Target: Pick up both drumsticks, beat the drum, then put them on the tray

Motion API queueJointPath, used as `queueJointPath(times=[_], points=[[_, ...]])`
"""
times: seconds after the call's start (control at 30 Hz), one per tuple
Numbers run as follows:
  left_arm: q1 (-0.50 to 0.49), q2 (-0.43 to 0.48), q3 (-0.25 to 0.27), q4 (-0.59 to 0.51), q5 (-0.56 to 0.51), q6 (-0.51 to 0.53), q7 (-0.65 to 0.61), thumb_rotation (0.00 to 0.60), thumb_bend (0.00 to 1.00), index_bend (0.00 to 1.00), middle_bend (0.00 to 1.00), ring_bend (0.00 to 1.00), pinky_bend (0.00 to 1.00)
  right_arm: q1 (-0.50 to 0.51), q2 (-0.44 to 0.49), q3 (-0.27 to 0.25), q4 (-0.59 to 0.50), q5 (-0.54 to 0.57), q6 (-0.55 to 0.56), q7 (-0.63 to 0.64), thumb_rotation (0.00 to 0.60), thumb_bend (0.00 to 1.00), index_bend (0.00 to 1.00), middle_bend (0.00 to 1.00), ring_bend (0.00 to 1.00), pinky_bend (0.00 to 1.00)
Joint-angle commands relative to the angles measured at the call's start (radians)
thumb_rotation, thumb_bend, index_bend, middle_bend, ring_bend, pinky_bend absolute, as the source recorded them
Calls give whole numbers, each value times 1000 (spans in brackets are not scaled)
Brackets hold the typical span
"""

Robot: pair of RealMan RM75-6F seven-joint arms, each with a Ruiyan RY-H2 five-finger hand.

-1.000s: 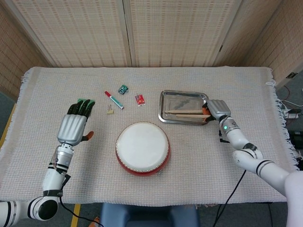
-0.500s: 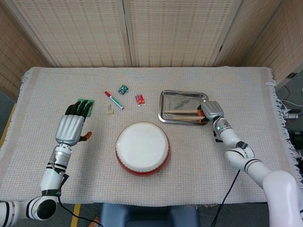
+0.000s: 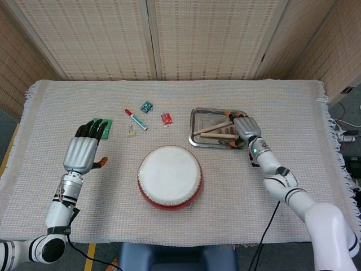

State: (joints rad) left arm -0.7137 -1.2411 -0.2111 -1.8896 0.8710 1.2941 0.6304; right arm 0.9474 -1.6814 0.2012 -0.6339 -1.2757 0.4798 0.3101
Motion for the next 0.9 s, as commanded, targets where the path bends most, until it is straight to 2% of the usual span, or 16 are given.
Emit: queueJointPath(times=[0.03,0.13,0.3,0.43,0.57,0.73,0.9], points=[[7,5,0,6,9,1,-13,600,230,0,0,0,102,-20,81,27,-118,4,67,2,600,74,40,168,21,176],[21,17,7,21,19,-5,-35,600,230,0,0,0,103,-64,183,37,-270,3,153,-33,600,73,59,168,35,178],[64,33,12,70,48,-12,-136,600,238,0,0,0,119,-188,379,38,-579,45,328,-184,600,104,127,167,86,217],[110,56,26,103,72,-23,-232,600,274,0,0,0,131,-305,520,8,-793,54,484,-310,600,148,166,168,86,217],[168,70,61,136,125,2,-291,600,275,0,0,0,134,-430,626,-43,-947,30,628,-366,600,148,109,168,77,211],[247,75,119,143,202,60,-332,600,274,0,0,0,132,-575,673,-114,-1005,-63,808,-344,600,147,7,120,1,122],[340,78,177,122,289,149,-361,600,274,0,0,0,129,-708,652,-180,-975,-169,980,-275,600,147,0,85,0,82]])
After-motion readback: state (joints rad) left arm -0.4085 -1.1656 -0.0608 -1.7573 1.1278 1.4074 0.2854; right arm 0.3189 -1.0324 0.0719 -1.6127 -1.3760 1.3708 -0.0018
